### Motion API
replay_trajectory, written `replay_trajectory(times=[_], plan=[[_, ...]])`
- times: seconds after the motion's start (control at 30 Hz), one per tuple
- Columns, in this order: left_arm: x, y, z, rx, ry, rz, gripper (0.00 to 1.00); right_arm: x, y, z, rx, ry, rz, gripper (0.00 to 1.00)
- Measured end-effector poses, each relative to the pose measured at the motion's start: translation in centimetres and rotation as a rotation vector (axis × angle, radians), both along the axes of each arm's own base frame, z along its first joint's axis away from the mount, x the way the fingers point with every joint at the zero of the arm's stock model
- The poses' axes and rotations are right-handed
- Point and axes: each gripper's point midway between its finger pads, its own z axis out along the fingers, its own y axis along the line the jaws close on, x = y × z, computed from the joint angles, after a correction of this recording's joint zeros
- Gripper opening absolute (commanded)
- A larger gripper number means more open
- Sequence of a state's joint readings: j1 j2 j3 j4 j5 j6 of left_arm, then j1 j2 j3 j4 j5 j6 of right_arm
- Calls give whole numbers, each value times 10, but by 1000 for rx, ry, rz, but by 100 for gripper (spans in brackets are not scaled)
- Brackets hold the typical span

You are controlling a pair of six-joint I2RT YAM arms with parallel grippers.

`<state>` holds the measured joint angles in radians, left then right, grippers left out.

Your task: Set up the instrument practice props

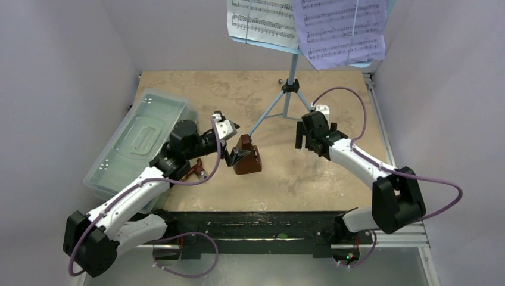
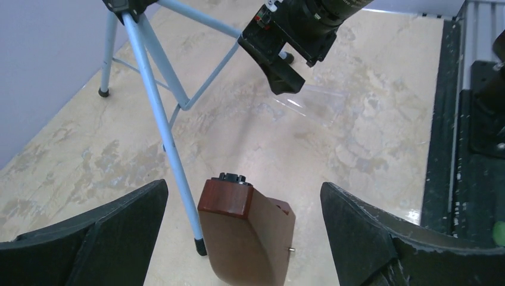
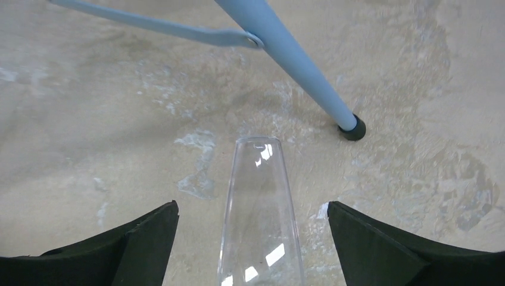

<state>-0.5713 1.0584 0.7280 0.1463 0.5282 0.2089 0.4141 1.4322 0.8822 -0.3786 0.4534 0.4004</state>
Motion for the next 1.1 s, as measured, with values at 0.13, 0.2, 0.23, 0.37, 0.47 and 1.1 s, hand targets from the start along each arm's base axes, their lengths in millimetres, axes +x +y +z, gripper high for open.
replay_trajectory(times=[0.13,0.2,0.23,0.37,0.47,1.1], plan=[[-14,11,27,-46,74,48,98,5,19,30,10,-81,105,96],[-15,18,37,-71,149,114,91,6,44,41,30,-124,188,87],[-14,20,40,-84,186,147,87,6,57,44,52,-137,225,83],[-7,32,41,-135,396,323,68,7,135,56,308,-200,377,72],[-4,39,21,-164,575,460,59,6,171,54,446,-225,414,60],[0,60,-82,-193,971,849,57,-69,229,2,547,-179,440,40]])
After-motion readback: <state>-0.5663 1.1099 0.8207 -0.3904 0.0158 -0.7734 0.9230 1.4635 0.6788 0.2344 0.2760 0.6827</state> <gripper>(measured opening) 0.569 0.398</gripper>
